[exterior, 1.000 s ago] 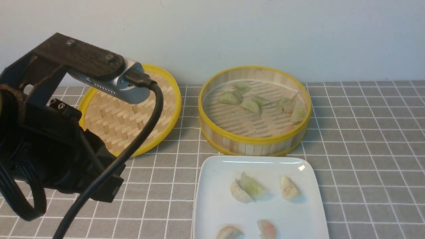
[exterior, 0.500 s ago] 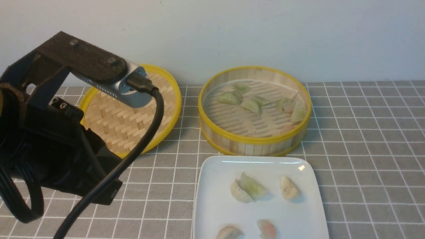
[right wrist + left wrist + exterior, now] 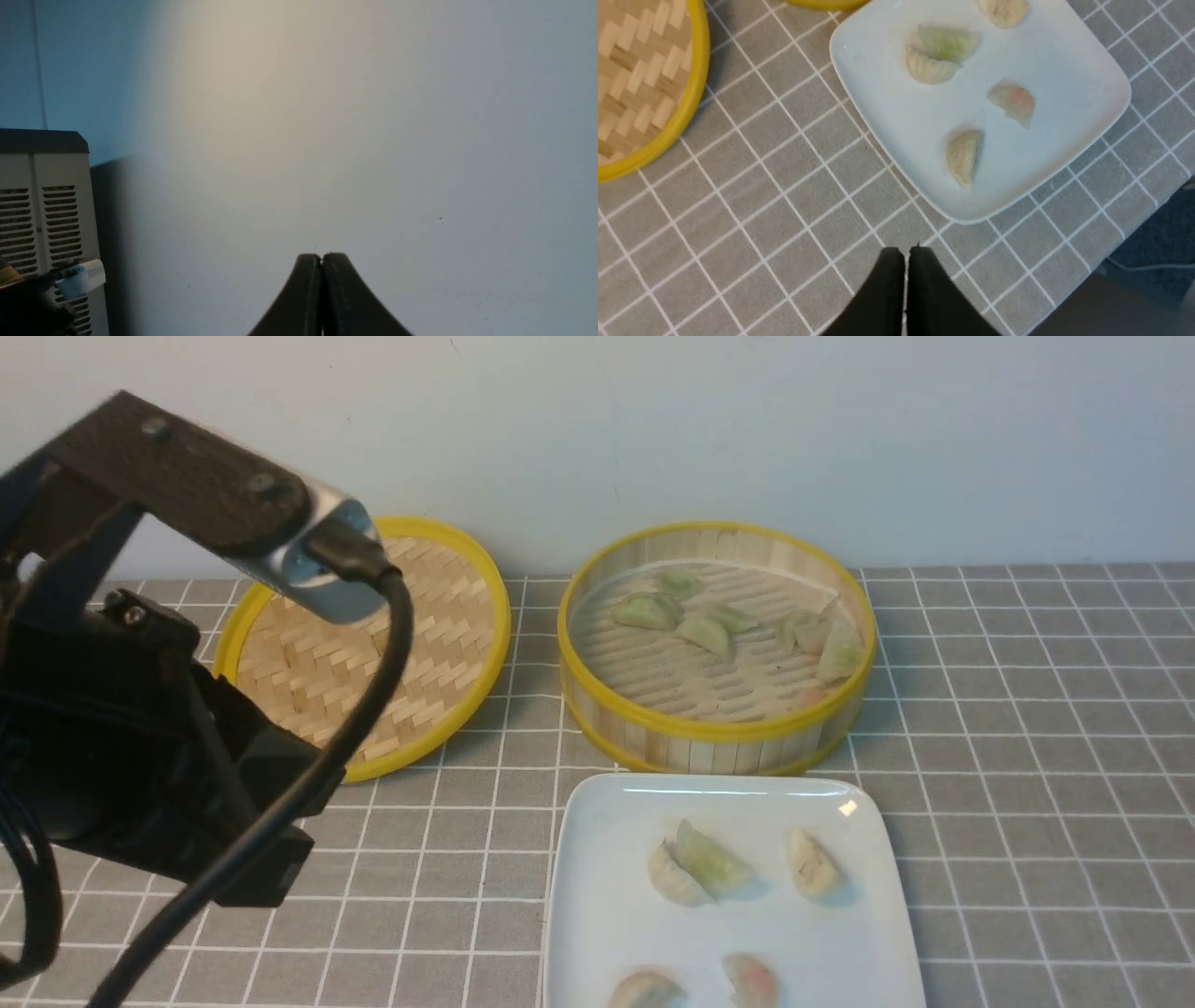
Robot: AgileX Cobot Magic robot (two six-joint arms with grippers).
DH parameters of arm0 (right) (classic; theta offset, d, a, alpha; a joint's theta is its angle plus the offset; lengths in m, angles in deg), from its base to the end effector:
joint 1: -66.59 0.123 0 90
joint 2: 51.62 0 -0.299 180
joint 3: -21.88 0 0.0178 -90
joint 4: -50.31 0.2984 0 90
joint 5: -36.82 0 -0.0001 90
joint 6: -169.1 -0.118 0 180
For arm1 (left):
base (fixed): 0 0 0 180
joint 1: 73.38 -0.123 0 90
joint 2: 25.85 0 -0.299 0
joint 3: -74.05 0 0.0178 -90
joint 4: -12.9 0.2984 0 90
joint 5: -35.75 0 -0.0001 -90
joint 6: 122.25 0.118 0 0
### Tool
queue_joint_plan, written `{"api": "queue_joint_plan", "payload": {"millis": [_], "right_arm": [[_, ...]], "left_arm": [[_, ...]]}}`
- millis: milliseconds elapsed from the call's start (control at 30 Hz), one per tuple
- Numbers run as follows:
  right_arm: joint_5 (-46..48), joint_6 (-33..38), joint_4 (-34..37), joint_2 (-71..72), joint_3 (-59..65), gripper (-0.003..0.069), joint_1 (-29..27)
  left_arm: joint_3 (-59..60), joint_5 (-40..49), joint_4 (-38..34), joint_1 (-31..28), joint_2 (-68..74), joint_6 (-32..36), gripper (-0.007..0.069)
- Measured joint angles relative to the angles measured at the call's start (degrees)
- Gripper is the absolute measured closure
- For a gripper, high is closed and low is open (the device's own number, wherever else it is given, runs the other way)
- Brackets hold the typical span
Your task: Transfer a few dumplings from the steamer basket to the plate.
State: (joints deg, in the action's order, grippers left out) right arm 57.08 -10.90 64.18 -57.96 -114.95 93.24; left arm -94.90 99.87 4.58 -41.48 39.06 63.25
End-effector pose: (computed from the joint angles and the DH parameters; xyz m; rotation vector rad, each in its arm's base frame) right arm 0.0208 0.0214 0.4049 -0.2198 1.2156 0.6548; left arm 0.1903 -0.1366 0.3940 0.7732 2.3460 -0.3899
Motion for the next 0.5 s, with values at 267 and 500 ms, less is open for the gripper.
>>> {"api": "queue_joint_plan", "payload": {"millis": [267, 500], "right_arm": [[0.0, 0.0, 0.0, 0.0, 0.0, 0.0672, 0.0], [0.0, 0.0, 0.0, 0.0, 0.0, 0.0672, 0.0]], "left_arm": [[4.9, -10.7, 0.0, 0.0, -9.3, -1.7, 0.0629], [5.8, -11.9, -0.5, 0.0, -15.4, -3.1, 0.0629]]}}
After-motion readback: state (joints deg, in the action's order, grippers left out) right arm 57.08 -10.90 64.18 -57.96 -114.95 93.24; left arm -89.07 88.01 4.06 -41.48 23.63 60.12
